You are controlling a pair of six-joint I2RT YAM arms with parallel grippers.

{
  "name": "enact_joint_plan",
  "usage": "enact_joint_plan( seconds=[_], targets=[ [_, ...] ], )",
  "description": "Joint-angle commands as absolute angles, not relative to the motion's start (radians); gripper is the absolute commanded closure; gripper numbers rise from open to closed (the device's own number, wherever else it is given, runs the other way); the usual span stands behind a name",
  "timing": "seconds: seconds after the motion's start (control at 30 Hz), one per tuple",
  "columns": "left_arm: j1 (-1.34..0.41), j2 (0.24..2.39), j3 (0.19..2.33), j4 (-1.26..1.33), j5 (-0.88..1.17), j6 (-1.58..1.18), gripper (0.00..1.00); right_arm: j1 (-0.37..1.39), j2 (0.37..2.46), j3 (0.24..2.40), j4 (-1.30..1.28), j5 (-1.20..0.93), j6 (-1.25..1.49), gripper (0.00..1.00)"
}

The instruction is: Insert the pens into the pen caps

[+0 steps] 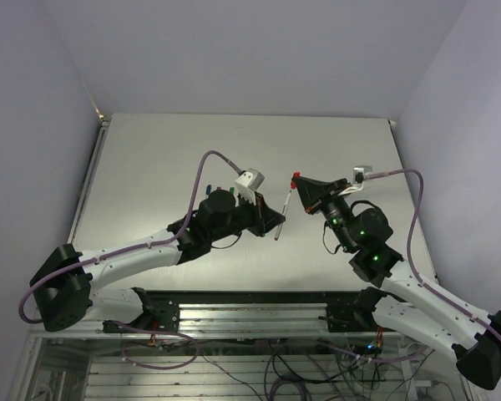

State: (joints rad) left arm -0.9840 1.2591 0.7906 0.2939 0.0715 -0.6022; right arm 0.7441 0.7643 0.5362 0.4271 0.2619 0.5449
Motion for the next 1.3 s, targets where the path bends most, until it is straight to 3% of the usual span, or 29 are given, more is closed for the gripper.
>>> enact_joint_plan(
  seconds=[0.0, 1.27],
  targets=[
    [-0.991, 1.243, 0.814, 0.381, 0.129, -0.577, 0.93, 0.741, 0.757, 0.520, 0.542, 0.227, 0.501, 1.00],
    [-0.999, 1.187, 0.806, 0.373, 0.096, -0.570, 0.93, 0.741, 0.781, 0.495, 0.566, 0.201, 0.552, 1.00]
  ],
)
